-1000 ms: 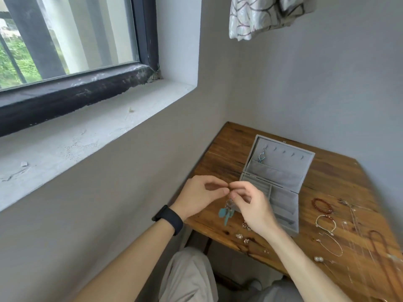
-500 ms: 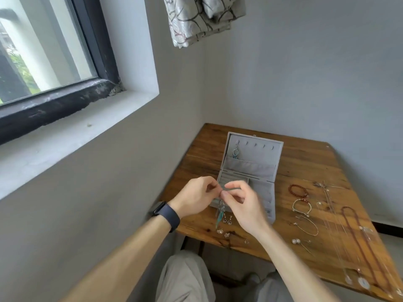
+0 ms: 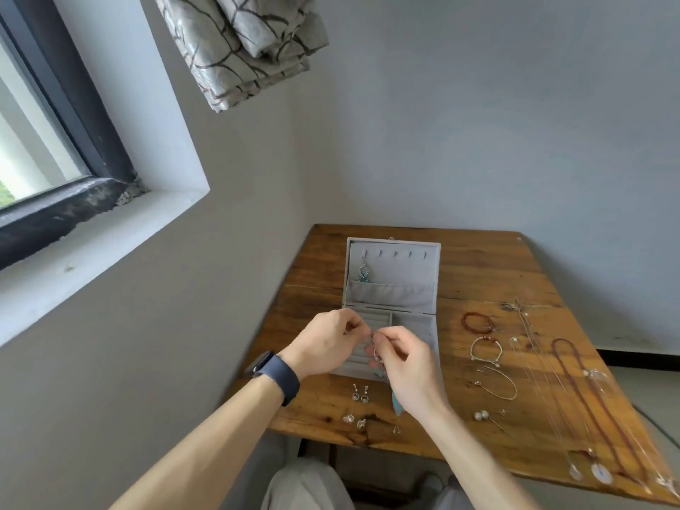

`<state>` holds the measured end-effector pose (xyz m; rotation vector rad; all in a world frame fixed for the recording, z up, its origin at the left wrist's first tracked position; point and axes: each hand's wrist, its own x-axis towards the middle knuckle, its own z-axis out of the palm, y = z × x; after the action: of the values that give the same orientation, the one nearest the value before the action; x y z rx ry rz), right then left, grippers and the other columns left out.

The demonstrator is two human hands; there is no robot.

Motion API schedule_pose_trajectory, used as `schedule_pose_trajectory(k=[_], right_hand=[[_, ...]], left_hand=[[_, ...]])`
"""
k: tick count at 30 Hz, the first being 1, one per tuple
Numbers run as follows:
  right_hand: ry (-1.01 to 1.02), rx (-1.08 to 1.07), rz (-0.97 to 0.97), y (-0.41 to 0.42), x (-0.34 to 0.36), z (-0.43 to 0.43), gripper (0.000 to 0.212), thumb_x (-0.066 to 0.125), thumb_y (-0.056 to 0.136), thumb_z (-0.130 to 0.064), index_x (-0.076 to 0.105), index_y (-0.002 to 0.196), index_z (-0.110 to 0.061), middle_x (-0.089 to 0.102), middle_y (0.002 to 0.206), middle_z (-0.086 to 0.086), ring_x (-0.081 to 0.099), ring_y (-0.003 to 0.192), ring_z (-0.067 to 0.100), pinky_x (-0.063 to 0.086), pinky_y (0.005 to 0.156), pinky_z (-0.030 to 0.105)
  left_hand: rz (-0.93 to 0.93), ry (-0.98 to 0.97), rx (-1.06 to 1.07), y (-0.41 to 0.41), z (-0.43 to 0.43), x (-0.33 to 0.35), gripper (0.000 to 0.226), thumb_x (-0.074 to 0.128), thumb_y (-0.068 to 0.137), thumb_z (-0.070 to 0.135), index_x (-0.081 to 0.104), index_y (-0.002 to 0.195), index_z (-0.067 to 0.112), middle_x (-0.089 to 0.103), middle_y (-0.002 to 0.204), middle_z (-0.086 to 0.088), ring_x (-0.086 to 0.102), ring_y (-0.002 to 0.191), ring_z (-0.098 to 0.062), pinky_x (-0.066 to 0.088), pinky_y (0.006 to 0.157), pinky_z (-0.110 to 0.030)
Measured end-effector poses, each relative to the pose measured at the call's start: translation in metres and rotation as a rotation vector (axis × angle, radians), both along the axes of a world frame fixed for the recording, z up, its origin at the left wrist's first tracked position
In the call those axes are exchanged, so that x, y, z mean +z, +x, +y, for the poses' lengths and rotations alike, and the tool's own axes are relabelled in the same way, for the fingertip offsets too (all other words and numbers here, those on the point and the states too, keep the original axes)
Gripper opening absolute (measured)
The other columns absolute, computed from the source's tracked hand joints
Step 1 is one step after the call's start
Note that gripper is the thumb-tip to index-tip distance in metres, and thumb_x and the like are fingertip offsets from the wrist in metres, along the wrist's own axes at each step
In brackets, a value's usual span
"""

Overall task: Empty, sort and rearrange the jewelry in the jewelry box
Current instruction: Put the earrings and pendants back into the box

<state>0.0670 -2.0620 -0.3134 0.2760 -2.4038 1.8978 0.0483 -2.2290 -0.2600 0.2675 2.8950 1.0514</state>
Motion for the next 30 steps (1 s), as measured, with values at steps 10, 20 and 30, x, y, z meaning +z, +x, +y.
schedule_pose_trajectory(k=[10, 20, 30], right_hand=[[0.029, -0.077, -0.021, -0.052, 0.007, 0.012, 0.01, 0.061, 0.099, -0.024, 0.07, 0.093, -0.025, 0.072, 0.077, -0.009, 0.067, 0.059, 0.006, 0.048, 0.055, 0.012], [0.048, -0.145, -0.09, -0.154, 0.013, -0.001, 0.013, 0.061, 0.098, -0.03, 0.07, 0.088, -0.028, 0.073, 0.074, -0.018, 0.067, 0.055, 0.005, 0.046, 0.05, 0.011], [0.161, -0.203, -0.125, -0.211, 0.025, -0.045, 0.022, 0.059, 0.097, -0.037, 0.07, 0.079, -0.029, 0.072, 0.07, -0.019, 0.069, 0.065, 0.002, 0.057, 0.071, 0.025]], left_hand=[[0.049, 0.034, 0.021, -0.056, 0.014, 0.001, 0.011, 0.059, 0.098, 0.036, 0.066, 0.099, 0.028, 0.064, 0.088, 0.016, 0.061, 0.083, -0.005, 0.041, 0.061, -0.003], [-0.049, 0.361, 0.403, -0.162, -0.018, -0.017, 0.087, 0.074, 0.086, 0.031, 0.019, 0.154, 0.029, 0.028, 0.156, -0.011, 0.044, 0.133, -0.027, 0.044, 0.107, -0.042], [-0.103, 0.383, 0.296, -0.196, -0.035, -0.041, 0.087, 0.073, 0.087, 0.026, 0.023, 0.157, 0.019, 0.055, 0.142, -0.004, 0.052, 0.125, -0.015, 0.04, 0.095, -0.025]])
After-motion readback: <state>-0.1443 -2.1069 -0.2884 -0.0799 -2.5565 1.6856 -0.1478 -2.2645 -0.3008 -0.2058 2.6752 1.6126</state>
